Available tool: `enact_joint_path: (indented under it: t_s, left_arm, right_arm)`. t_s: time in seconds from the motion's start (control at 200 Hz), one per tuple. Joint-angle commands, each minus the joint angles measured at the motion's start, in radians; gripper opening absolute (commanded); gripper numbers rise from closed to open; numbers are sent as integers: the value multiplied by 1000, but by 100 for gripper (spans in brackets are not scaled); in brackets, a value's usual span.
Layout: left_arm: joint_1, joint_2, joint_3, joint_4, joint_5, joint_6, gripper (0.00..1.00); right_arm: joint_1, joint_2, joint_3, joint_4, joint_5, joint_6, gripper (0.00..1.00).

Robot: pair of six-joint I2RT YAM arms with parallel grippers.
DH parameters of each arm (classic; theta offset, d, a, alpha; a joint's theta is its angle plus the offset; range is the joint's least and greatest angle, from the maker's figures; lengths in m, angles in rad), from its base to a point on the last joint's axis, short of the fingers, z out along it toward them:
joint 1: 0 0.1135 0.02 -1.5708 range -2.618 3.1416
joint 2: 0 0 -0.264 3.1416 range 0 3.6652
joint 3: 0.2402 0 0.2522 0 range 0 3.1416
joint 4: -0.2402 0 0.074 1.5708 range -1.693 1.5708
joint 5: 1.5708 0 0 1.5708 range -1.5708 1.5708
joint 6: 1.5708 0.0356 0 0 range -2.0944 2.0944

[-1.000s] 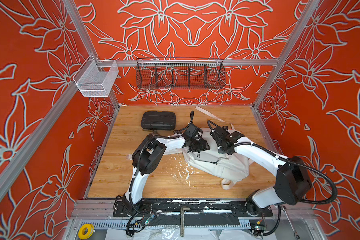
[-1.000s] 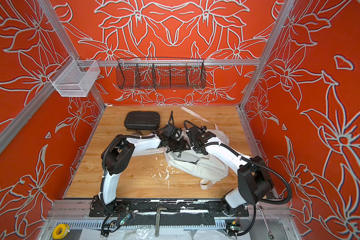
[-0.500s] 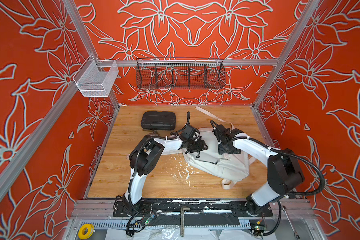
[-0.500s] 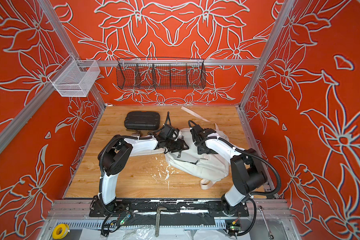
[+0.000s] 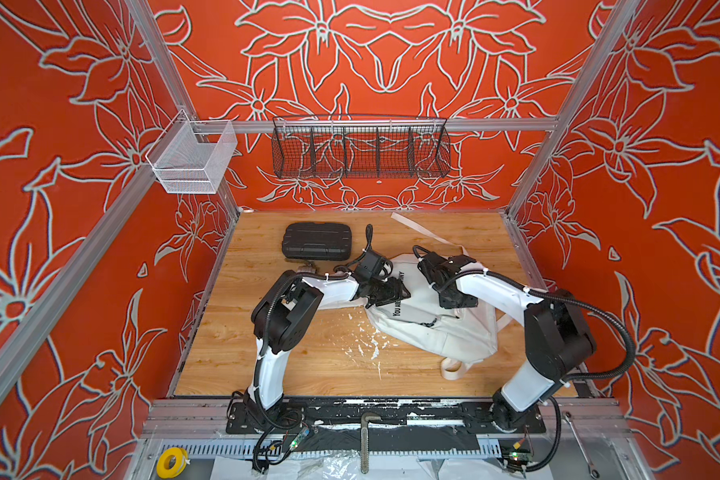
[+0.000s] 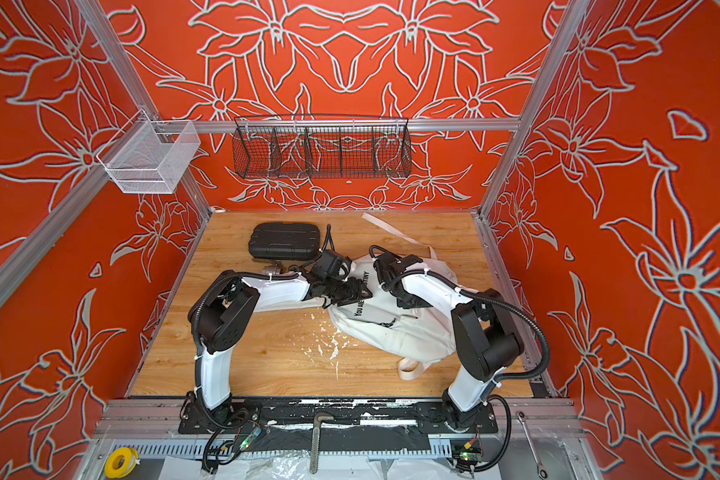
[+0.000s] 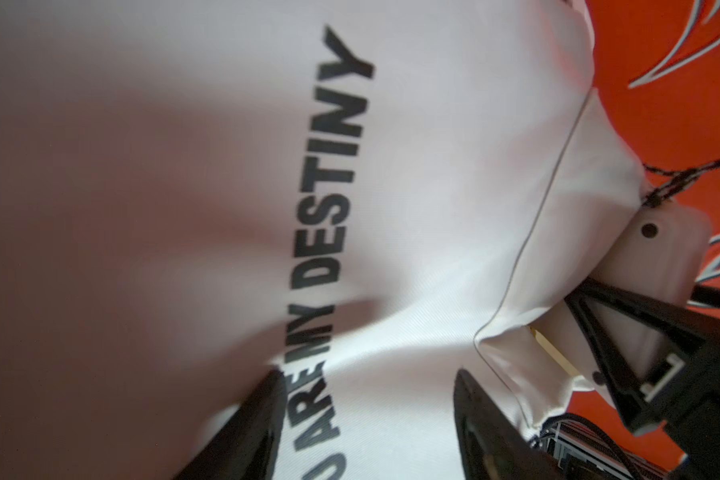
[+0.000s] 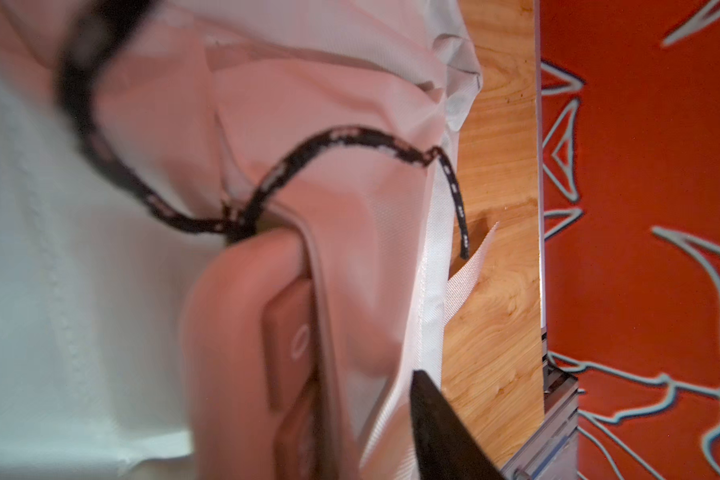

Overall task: Pack the student bag
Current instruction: 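Press the calculator down with the left gripper while the right holds the pocket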

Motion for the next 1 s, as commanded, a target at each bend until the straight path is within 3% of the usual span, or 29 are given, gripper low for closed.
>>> enact_joint_path:
  t_s: [0.0,0.105,0.225,0.42,0.55,0.776,0.901,0.996]
  left_arm:
    - [35,52,-62,-216,-114,-4,65]
    - [35,25,-56,-200,-94,-10,65]
    - [21,-39,-44,-180,-75,8,66]
    - [-43,-123,30,-195,30,93,69]
    - [-55,-162,30,-184,120,83,70]
    - [-63,-315,-3,-174,70,103,73]
    - [-85,-250,116,-317,66,162,73]
    - [-110,-203,147,-319,84,160,72]
  right_arm:
    - [-23,-51,-10,-103,96,30,35]
    - [-22,-63,-15,-74,47,24,20]
    - [-19,-93,-22,-18,-12,11,14]
    - [-15,-184,-43,116,-125,-18,10]
    - [-11,-219,-54,173,-161,-37,8]
    - [5,-192,-85,236,-234,-43,8]
    - [27,-201,-102,302,-276,-29,7]
    - [43,-192,-93,329,-302,-23,5]
